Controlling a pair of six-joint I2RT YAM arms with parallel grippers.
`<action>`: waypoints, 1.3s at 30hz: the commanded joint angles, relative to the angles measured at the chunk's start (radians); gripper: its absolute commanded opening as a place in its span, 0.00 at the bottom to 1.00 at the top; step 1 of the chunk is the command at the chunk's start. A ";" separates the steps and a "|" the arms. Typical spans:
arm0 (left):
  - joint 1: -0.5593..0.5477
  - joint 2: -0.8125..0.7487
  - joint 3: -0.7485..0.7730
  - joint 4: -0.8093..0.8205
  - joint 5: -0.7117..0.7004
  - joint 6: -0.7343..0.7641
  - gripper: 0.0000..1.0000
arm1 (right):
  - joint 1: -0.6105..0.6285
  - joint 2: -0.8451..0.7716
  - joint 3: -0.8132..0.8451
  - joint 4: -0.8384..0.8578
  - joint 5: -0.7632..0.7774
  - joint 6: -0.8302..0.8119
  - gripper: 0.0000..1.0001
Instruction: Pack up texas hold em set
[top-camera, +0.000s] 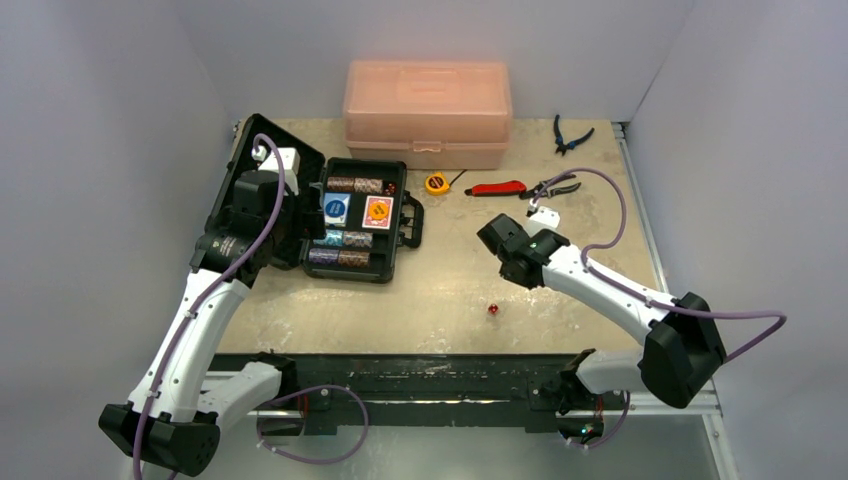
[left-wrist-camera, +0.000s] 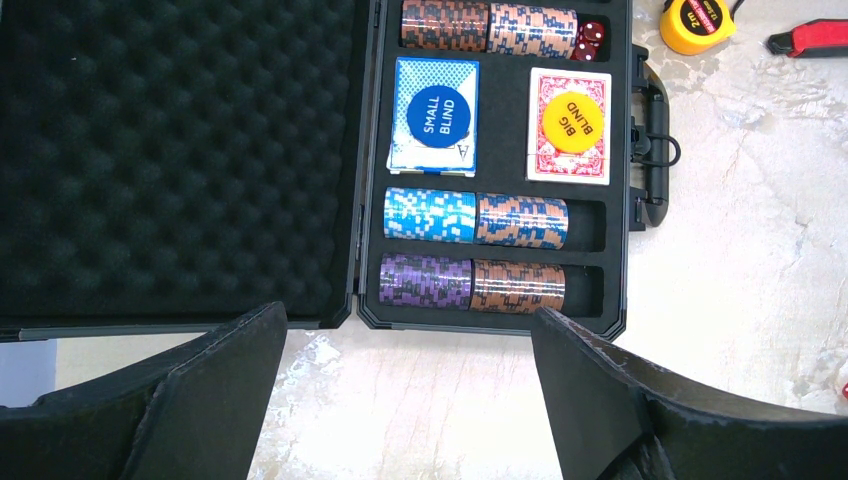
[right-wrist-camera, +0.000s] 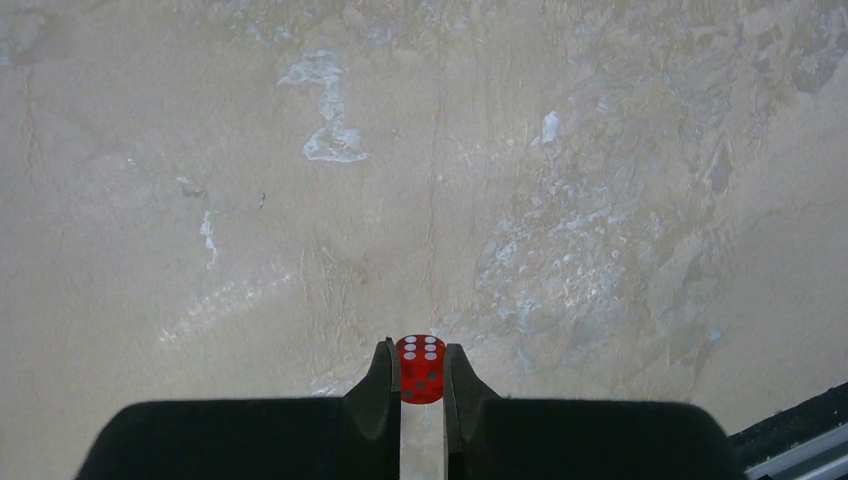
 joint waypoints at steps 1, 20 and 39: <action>-0.003 -0.010 -0.001 0.032 0.000 0.006 0.92 | -0.003 -0.034 0.046 0.039 0.037 -0.051 0.00; -0.003 -0.015 -0.001 0.032 -0.005 0.006 0.92 | -0.002 -0.077 0.076 0.242 -0.087 -0.242 0.00; -0.002 -0.023 0.000 0.030 -0.010 0.006 0.92 | 0.010 0.043 0.202 0.405 -0.292 -0.350 0.00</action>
